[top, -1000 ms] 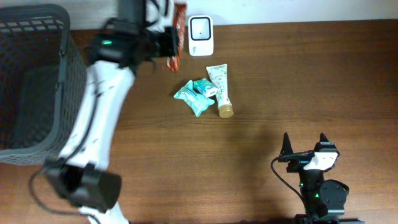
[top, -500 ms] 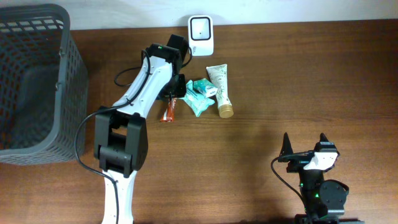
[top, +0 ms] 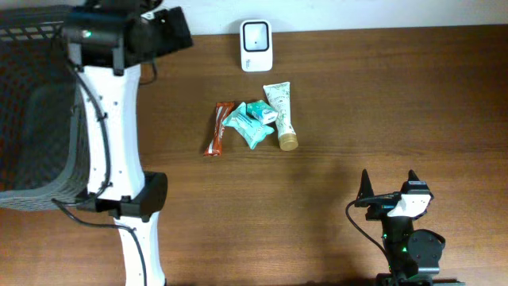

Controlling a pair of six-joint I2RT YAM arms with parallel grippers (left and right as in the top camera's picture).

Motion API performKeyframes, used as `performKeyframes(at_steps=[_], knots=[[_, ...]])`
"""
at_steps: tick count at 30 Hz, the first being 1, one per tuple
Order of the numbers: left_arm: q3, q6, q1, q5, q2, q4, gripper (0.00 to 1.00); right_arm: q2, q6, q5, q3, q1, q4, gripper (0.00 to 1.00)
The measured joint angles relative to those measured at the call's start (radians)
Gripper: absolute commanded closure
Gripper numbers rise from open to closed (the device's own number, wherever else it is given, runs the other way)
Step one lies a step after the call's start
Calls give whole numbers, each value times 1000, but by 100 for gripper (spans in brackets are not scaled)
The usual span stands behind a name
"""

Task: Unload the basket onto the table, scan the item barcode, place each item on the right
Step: 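Raise the left arm clear and move the right arm toward the items, then grasp the Pantene tube with the right gripper and hold it to the scanner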

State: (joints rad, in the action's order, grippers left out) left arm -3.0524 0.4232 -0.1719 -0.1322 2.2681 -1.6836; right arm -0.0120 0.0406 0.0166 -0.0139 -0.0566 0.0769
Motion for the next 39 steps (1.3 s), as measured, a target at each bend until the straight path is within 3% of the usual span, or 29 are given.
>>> performKeyframes(at_steps=[8,18,19,23,25,27,29,32,34,37,39], knots=[[-7,-12,29,0,1,-1,1,0,-109,-152,0,0,-14,1],[-7,-12,29,0,1,-3,1,0,-127,-170,0,0,-24,1],[-7,-12,29,0,1,-3,1,0,-119,-149,2,0,-56,1],[-7,-15,29,0,1,-3,1,-2,53,258,3,0,-257,1],[-7,-15,29,0,1,-3,1,-1,146,411,2,0,-492,1],[-7,-15,29,1,1,-3,1,-3,206,422,2,0,-694,1],[-7,-15,29,1,1,-3,1,-6,246,363,-23,0,-760,1],[-7,-15,29,0,1,0,1,-124,211,297,-216,0,-658,1],[-7,-15,29,1,1,0,1,-314,124,314,-451,0,-480,1],[-7,-16,29,0,1,-5,1,-665,27,401,-834,0,-48,1],[-7,-16,29,0,1,-2,1,-993,-6,496,-1170,-1,318,1]])
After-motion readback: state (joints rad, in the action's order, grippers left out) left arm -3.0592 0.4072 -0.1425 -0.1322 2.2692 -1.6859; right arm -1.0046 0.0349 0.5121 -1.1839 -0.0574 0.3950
